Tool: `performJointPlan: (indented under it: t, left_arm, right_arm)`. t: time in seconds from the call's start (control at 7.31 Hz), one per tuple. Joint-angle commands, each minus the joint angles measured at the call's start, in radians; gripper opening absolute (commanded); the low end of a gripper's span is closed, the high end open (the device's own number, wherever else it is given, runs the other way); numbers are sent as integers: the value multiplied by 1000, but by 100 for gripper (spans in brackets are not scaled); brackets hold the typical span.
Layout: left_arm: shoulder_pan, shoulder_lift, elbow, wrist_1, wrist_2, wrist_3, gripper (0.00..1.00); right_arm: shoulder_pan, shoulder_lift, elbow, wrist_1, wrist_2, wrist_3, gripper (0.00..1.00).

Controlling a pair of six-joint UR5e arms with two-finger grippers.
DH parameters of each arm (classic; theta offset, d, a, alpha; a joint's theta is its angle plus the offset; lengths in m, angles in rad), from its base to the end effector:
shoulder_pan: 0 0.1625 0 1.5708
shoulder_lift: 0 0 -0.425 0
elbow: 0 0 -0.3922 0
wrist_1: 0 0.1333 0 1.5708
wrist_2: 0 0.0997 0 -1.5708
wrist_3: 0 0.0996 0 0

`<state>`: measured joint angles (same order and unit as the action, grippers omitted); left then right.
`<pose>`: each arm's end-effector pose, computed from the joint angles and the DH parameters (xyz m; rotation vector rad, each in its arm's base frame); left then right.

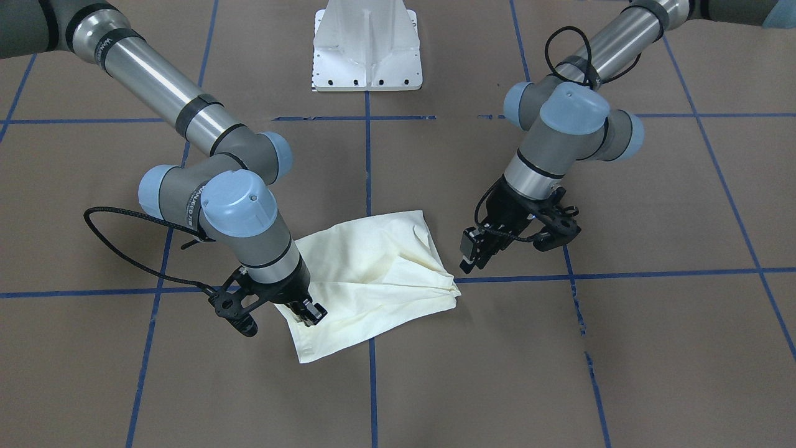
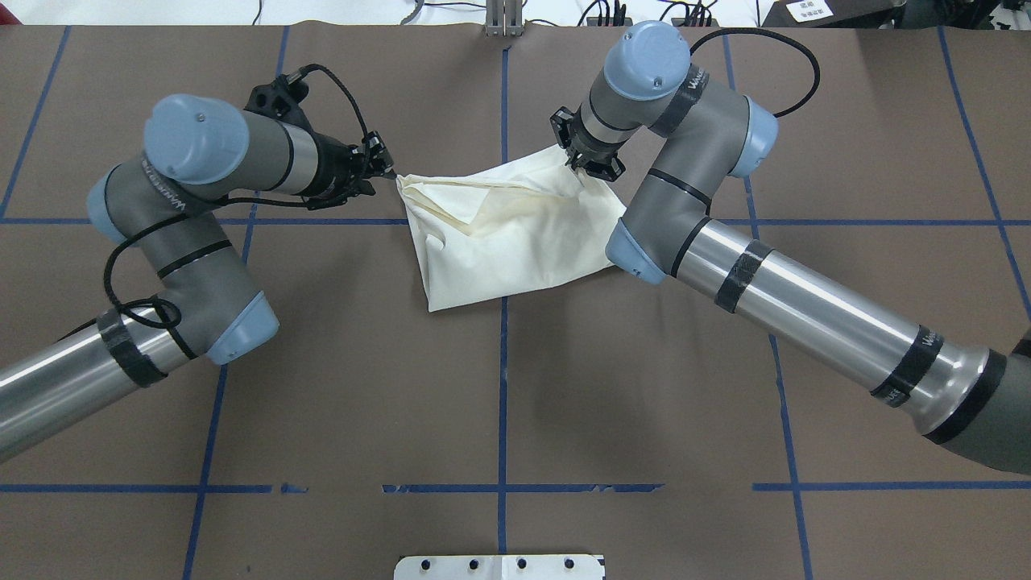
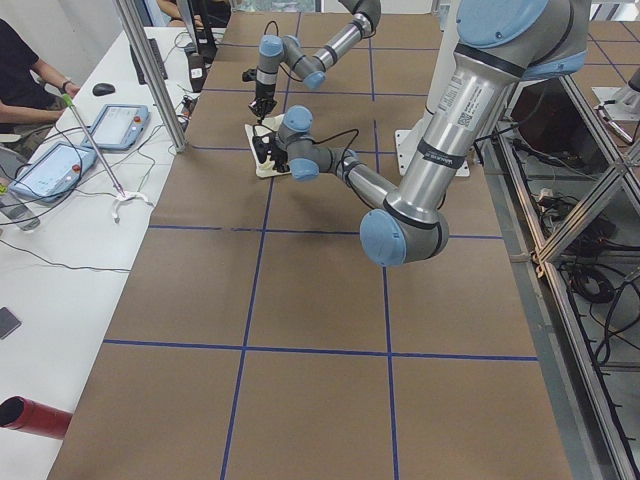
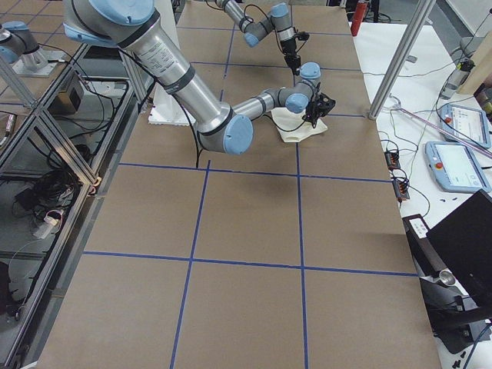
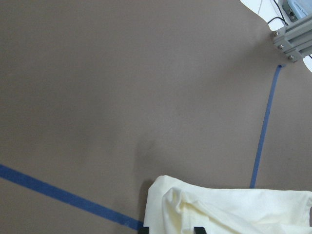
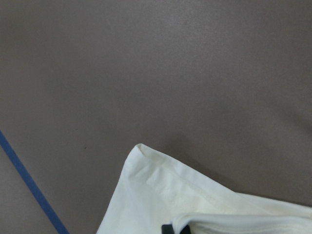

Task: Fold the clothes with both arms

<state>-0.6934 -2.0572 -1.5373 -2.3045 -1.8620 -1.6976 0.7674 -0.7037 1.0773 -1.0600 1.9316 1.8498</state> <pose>0.4539 -0.5133 0.3099 0.0844 1.2183 -0.5451 -0.5252 -0.6430 0.2763 -0.1188 -0.9573 0.8077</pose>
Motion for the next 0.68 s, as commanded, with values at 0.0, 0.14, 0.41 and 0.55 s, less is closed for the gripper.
performJointPlan:
  t: [0.0, 0.14, 0.41, 0.55]
  left_arm:
    - [89, 0, 44, -12, 4, 1, 0]
    - [103, -9, 71, -70, 3, 25, 0]
    - [104, -43, 92, -87, 1, 53, 0]
    - [103, -43, 100, -140, 0, 59, 0]
  right_arm:
    - [10, 1, 0, 0, 15, 0, 0]
    - [10, 3, 0, 0, 15, 0, 0]
    - [13, 3, 0, 0, 15, 2, 0]
    - [13, 4, 0, 0, 15, 2, 0]
